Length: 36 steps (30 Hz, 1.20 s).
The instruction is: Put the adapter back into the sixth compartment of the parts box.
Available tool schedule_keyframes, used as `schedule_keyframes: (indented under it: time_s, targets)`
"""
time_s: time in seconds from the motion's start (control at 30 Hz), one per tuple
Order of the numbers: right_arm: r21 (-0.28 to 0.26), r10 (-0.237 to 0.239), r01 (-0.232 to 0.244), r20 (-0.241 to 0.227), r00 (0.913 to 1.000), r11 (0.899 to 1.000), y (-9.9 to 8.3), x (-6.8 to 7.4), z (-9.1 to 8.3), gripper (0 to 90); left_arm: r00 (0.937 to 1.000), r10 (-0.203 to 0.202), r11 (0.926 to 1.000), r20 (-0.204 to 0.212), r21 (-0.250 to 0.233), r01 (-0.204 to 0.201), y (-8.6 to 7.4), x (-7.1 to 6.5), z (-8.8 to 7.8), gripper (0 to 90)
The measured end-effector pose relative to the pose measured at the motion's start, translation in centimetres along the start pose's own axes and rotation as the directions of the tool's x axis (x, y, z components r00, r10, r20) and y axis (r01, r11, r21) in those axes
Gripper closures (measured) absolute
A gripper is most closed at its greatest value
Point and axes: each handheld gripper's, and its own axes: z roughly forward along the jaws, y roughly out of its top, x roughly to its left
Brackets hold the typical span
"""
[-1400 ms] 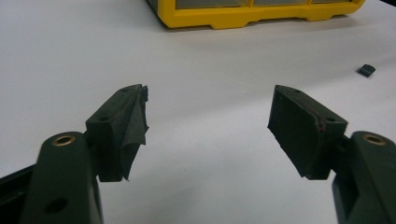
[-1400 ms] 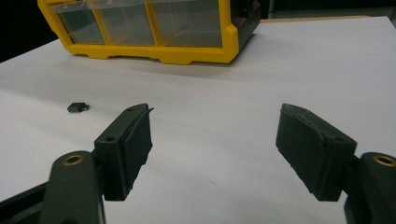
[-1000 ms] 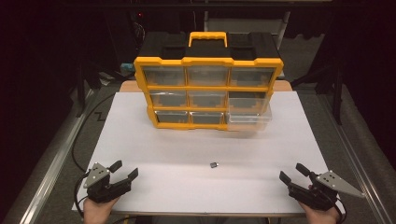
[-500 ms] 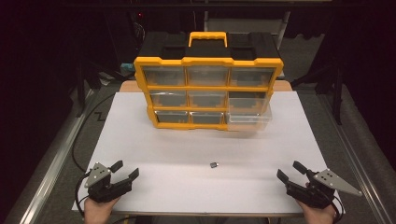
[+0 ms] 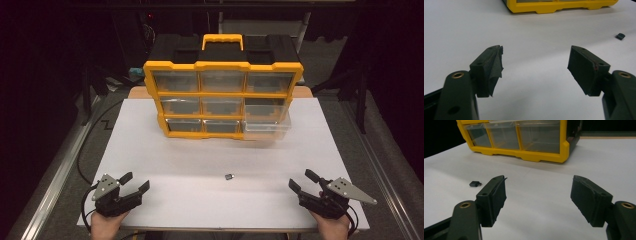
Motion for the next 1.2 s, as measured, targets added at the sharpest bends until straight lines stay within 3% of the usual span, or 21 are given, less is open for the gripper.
schedule_keyframes:
  time_s: [1.2]
  targets:
    - [0.005,-0.027,0.027,-0.1,0.9946,1.0,1.1,2.6,4.0,29.4,1.0,0.004,1.0,0.005,0.0,-0.004,0.0,-0.1,0.0,29.0]
